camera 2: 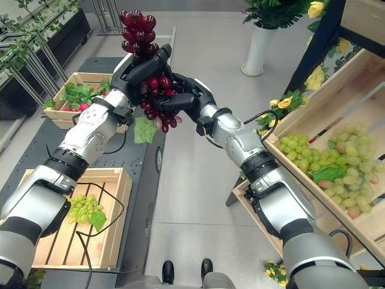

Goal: Pick up the fruits from the basket on one side to the basket on the other side

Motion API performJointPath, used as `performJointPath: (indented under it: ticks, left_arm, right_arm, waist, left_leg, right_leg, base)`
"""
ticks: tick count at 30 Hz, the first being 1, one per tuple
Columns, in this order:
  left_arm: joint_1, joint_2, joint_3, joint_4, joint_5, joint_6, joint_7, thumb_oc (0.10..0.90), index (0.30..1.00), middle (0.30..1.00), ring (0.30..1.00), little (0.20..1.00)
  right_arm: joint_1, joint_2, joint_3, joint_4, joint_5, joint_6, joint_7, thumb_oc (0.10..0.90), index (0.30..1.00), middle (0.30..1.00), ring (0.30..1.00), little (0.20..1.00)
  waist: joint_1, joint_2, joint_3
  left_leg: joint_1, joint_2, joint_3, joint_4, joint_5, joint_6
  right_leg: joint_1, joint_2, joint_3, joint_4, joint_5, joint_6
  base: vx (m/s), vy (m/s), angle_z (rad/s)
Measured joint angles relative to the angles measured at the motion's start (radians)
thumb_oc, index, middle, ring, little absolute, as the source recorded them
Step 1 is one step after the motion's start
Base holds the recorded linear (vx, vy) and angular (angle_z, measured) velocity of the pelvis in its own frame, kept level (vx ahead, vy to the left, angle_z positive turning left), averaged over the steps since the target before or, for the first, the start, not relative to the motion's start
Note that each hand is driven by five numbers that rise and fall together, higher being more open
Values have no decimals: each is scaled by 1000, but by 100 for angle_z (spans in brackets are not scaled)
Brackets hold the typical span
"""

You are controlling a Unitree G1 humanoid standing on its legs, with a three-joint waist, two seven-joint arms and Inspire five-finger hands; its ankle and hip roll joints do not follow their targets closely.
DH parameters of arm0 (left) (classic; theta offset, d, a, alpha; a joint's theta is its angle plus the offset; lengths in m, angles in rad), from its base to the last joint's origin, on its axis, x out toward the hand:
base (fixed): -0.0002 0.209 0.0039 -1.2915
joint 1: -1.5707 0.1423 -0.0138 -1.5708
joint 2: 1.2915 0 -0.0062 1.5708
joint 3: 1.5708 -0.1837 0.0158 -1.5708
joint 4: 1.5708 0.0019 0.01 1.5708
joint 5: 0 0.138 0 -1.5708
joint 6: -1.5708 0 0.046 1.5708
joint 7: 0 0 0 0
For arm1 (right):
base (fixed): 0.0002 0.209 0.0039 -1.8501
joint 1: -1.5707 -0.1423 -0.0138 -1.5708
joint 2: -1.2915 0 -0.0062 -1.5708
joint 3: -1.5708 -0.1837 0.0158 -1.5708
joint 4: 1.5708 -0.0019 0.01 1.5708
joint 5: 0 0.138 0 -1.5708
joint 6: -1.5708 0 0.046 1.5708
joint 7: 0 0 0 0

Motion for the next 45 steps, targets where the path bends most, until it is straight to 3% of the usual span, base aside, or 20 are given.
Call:
performJointPath:
  ticks: [1, 2, 4, 5, 28, 38, 45]
  left_arm:
    - [0, 0, 0, 0, 0, 0, 0, 400, 300, 300, 300, 300]
    - [0, 0, 0, 0, 0, 0, 0, 441, 361, 361, 361, 361]
    - [0, 0, 0, 0, 0, 0, 1, 711, 766, 766, 766, 766]
    - [0, 0, 0, 0, 0, 0, 2, 800, 900, 900, 900, 900]
    - [18, -40, 0, 13, 30, 2, 54, 800, 900, 900, 900, 900]
    - [105, -111, 0, 53, 64, -10, 66, 800, 900, 900, 900, 900]
    - [169, -117, 0, 63, 242, -180, 95, 800, 900, 900, 900, 900]
  right_arm:
    - [0, 0, 0, 0, 0, 0, 0, 400, 300, 300, 300, 300]
    - [0, 0, 0, 0, 0, 0, 0, 400, 300, 300, 300, 300]
    - [0, 0, 0, 1, 0, -4, 0, 400, 300, 300, 300, 300]
    - [0, -1, 0, 4, 0, -6, 0, 400, 300, 300, 300, 300]
    - [33, 23, -44, 64, -3, -17, 5, 400, 300, 300, 300, 300]
    - [116, 70, -76, 147, -3, -15, 31, 400, 300, 300, 300, 300]
    - [138, 88, -92, 150, -3, -15, 66, 400, 300, 300, 300, 300]
  waist:
    - [0, 0, 0]
    - [-2, 0, 0]
    - [-4, 0, 0]
    - [-5, 0, 0]
    - [-12, 0, 0]
    - [-14, 0, 0]
    - [-36, 0, 0]
  left_leg:
    - [0, 0, 0, 0, 0, 0]
    - [0, 0, 1, 0, 0, 0]
    - [1, 1, 1, 0, 0, 0]
    - [1, 1, 1, 0, 0, 0]
    - [7, 1, 4, 0, 0, 0]
    - [12, 1, 7, 0, 0, 0]
    - [12, 2, 15, 0, 0, 0]
  right_leg:
    - [0, 0, 0, 0, 0, 0]
    - [0, 0, 1, 0, 1, 0]
    - [0, 1, 1, 0, 2, -1]
    - [0, 1, 1, 0, 2, -1]
    - [4, 2, 6, 0, 2, -1]
    - [8, 6, 9, 0, 3, -1]
    - [8, 7, 11, 0, 3, -1]
  base:
    - [0, 0, 0]
    - [0, 0, 0]
    - [0, 0, 0]
    - [0, 0, 0]
    - [0, 0, 0]
    - [5, -1, -1]
    - [5, -1, 0]
